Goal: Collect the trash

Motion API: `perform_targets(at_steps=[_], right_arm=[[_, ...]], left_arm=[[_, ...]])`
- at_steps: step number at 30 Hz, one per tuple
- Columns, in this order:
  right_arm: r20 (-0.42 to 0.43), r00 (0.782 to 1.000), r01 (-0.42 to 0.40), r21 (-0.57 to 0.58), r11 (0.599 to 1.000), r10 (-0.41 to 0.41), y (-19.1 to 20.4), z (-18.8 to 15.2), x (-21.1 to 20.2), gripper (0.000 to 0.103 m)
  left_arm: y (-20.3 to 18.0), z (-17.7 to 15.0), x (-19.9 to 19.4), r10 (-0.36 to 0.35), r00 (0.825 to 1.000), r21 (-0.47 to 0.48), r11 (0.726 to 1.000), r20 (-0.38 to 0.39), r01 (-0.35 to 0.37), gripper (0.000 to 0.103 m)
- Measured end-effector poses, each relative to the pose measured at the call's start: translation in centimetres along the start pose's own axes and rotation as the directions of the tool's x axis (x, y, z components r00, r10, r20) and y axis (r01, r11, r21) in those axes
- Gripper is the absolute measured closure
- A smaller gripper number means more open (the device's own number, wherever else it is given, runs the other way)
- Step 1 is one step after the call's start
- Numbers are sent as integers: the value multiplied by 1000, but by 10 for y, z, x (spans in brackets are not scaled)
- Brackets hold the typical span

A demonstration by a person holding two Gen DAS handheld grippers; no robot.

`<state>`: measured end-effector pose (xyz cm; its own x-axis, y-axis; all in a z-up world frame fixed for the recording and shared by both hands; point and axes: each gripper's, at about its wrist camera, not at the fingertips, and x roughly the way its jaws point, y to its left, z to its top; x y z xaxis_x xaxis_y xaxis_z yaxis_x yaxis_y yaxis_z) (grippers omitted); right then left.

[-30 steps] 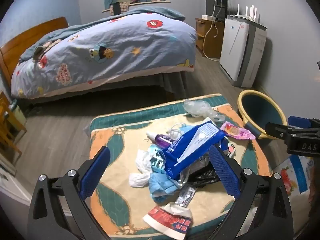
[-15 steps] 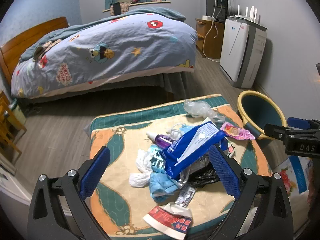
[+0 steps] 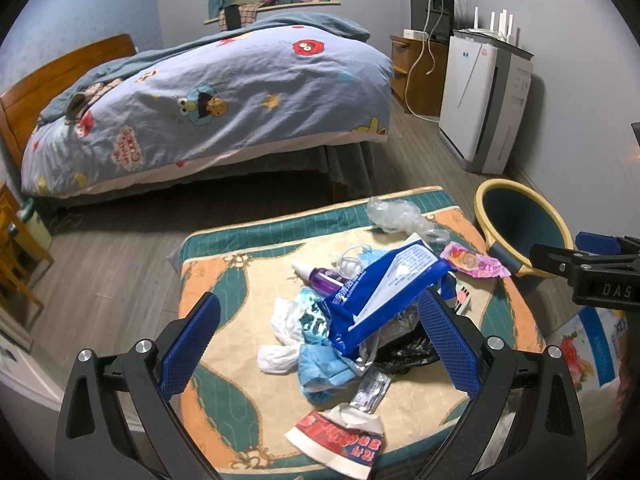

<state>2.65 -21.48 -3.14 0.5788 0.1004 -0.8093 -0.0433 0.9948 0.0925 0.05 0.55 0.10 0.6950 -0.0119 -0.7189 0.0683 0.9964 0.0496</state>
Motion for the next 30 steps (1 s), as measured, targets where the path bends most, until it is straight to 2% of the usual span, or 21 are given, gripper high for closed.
perform_targets(at_steps=[30], right_arm=[[-15,1000,-2,3,1000,2,0,-3,2,6]], left_arm=[[-6,-2,1,2,1000,10,1000,-4,-2,5]])
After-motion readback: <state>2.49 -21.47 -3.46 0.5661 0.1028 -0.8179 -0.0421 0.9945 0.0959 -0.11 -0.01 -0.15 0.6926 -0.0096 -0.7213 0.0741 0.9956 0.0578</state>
